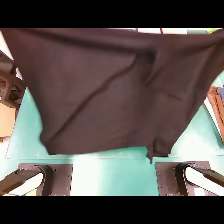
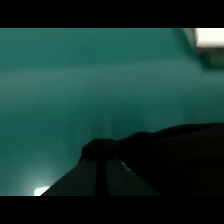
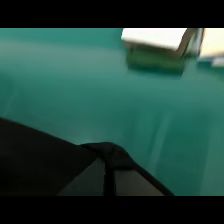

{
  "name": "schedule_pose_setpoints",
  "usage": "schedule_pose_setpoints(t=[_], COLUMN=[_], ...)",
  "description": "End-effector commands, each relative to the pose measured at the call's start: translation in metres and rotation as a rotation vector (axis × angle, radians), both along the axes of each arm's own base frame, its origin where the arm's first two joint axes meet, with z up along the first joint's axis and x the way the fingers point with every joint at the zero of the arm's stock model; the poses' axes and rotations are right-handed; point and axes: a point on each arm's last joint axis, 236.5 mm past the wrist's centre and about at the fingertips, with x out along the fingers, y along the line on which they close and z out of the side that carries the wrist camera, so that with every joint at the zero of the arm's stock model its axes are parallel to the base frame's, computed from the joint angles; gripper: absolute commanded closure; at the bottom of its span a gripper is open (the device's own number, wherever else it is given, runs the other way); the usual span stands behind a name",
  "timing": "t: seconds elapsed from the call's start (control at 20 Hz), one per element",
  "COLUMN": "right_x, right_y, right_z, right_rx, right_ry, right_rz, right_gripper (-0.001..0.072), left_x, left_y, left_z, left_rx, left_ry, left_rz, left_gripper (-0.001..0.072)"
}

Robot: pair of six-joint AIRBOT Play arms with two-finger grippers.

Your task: Fold the shirts.

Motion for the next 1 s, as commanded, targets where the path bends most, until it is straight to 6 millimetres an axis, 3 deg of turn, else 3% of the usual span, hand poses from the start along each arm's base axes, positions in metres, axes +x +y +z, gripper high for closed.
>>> schedule_pose_setpoints(t=[0.0,0.1,0.2,0.3,0.4,0.5,0.65,0.8,0.95], right_x=[0.03,0.054,0.075,0.094,0.112,0.12,0.101,0.073,0.045], right_y=[0.012,0.01,0.002,0.0,-0.002,-0.002,-0.013,-0.023,-0.023], right_z=[-0.139,-0.191,-0.219,-0.229,-0.223,-0.211,-0.211,-0.235,-0.267], right_rx=[-0.071,-0.052,-0.044,-0.044,-0.047,-0.054,-0.116,-0.16,-0.156], right_ry=[0.315,0.388,0.419,0.422,0.389,0.365,0.414,0.483,0.545], right_rz=[0.033,0.016,-0.004,-0.004,-0.005,0.004,0.015,-0.001,-0.007], right_gripper=[0.0691,0.069,0.0691,0.0691,0.069,0.0691,0.069,0.069,0.069], left_x=[0.048,0.073,0.096,0.116,0.128,0.126,0.102,0.083,0.067], left_y=[0.001,0.004,0.002,0.0,-0.004,-0.006,-0.005,-0.004,-0.011], left_z=[-0.154,-0.223,-0.264,-0.281,-0.278,-0.275,-0.287,-0.297,-0.319], left_rx=[0.064,0.089,0.088,0.073,0.051,0.043,0.083,0.105,0.071], left_ry=[0.369,0.458,0.482,0.45,0.407,0.409,0.513,0.597,0.664], left_rz=[0.006,0.024,0.028,0.042,0.043,0.039,-0.005,-0.033,-0.045], left_gripper=[0.0679,0.0679,0.0679,0.0679,0.0679,0.0679,0.0679,0.0679,0.0678])
